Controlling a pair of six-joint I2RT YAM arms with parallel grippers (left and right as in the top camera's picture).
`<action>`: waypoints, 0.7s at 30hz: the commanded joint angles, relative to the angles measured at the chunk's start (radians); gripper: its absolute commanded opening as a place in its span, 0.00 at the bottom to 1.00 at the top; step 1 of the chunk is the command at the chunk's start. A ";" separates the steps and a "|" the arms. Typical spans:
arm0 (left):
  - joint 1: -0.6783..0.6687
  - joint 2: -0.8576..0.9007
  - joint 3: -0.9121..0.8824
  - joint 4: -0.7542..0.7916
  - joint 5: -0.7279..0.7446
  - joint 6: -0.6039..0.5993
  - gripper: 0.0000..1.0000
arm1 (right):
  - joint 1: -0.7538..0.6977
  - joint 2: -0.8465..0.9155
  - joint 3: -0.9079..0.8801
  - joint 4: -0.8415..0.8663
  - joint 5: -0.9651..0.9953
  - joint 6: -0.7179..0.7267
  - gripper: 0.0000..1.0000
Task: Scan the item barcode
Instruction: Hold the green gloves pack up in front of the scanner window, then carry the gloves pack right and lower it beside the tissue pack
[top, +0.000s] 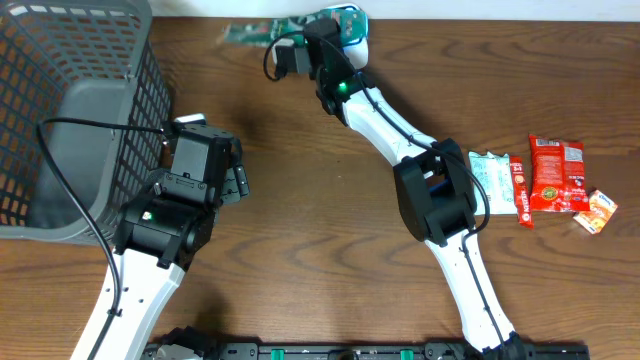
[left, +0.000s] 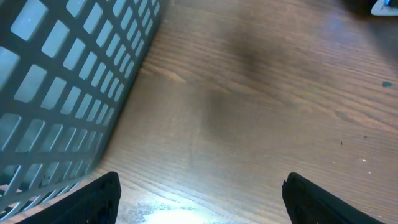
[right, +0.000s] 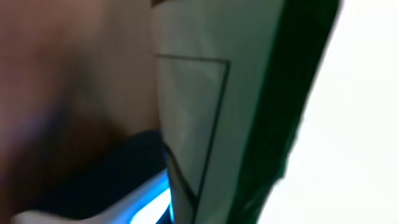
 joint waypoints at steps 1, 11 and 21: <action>0.004 -0.002 0.019 0.000 -0.013 -0.005 0.84 | 0.009 -0.019 0.014 -0.031 -0.012 0.108 0.01; 0.004 -0.002 0.019 0.000 -0.013 -0.005 0.85 | 0.006 -0.019 0.014 -0.088 -0.031 0.373 0.01; 0.004 -0.002 0.019 0.000 -0.013 -0.005 0.85 | -0.013 -0.131 0.015 -0.077 -0.027 0.679 0.01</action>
